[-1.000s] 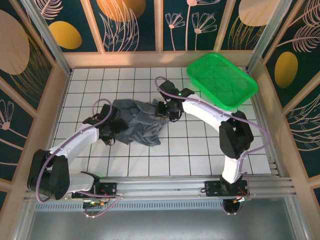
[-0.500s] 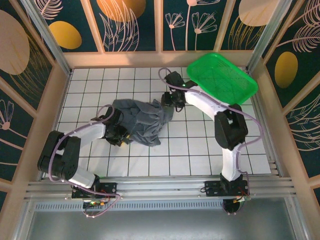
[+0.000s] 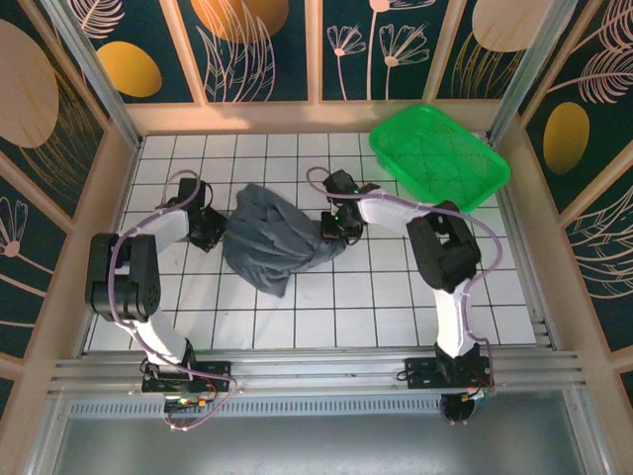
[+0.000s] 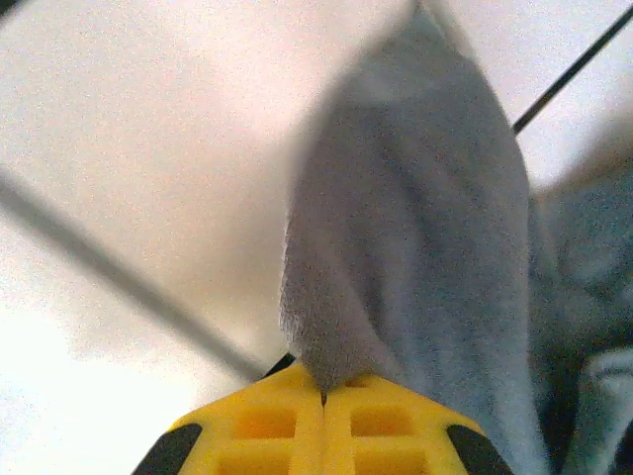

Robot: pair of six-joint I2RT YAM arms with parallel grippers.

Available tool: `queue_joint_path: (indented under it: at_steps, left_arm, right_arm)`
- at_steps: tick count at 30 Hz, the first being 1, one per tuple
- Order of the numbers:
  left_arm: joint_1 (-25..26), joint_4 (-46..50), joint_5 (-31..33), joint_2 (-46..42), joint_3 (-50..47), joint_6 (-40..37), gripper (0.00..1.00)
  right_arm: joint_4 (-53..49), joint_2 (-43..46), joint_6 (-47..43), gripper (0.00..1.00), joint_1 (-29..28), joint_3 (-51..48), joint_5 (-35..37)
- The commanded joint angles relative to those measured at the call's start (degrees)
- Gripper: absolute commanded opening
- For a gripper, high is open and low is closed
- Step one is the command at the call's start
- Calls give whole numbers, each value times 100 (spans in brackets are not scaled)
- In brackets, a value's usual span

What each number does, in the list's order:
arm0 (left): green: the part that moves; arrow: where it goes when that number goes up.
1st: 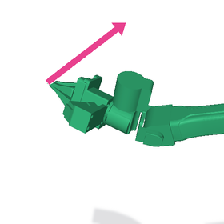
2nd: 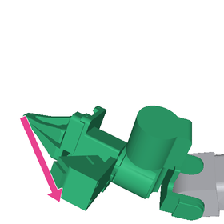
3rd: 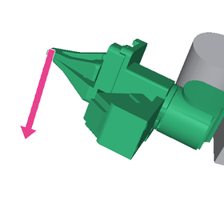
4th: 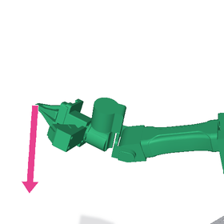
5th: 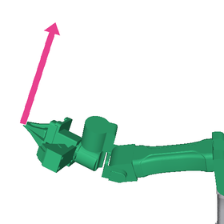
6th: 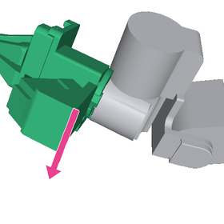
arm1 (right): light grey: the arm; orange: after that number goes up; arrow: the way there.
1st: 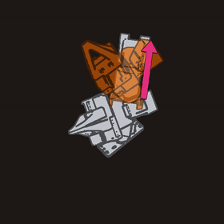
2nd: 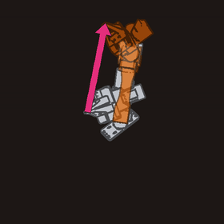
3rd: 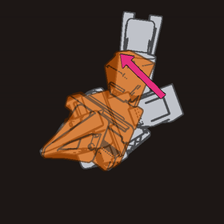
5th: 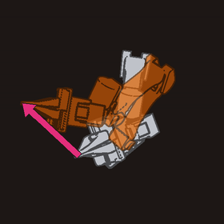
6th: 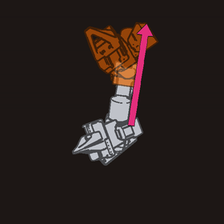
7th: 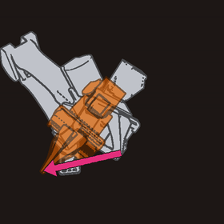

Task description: Fold and stack the t-shirts

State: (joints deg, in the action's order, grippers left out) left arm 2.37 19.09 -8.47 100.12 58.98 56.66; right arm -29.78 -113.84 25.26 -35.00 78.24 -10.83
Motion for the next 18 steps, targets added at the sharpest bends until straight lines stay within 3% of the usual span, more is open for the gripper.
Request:
queue_joint_path:
  at_steps: [1,3,8,10,13,14,15,16,18]
  left_arm:
    - [-149,-88,-67,719,896,-638,0]
    - [-149,-141,-257,1201,1551,-743,0]
    - [-128,-506,-767,2132,3192,-716,0]
    - [-69,-599,-829,2370,3876,-759,0]
    - [83,-477,-640,2417,4497,-958,0]
    - [157,-444,-507,2318,4525,-1073,11]
    - [246,-390,-376,2193,4464,-1180,30]
    - [307,-292,-241,2037,4361,-1256,42]
    - [448,-97,71,1582,3838,-1362,56]
  right_arm:
    - [-459,939,173,0,-232,-1011,-38]
    - [-542,1336,151,0,-447,-1166,-301]
    - [-188,1919,30,0,-980,-947,-1730]
    - [-272,1939,68,0,-946,-659,-1469]
    - [-422,1852,304,19,-543,-494,-718]
    - [-474,1803,428,27,-360,-498,-531]
    - [-502,1735,518,33,-171,-485,-452]
    - [-496,1677,549,37,-50,-470,-461]
    - [-508,1559,526,43,93,-361,-367]
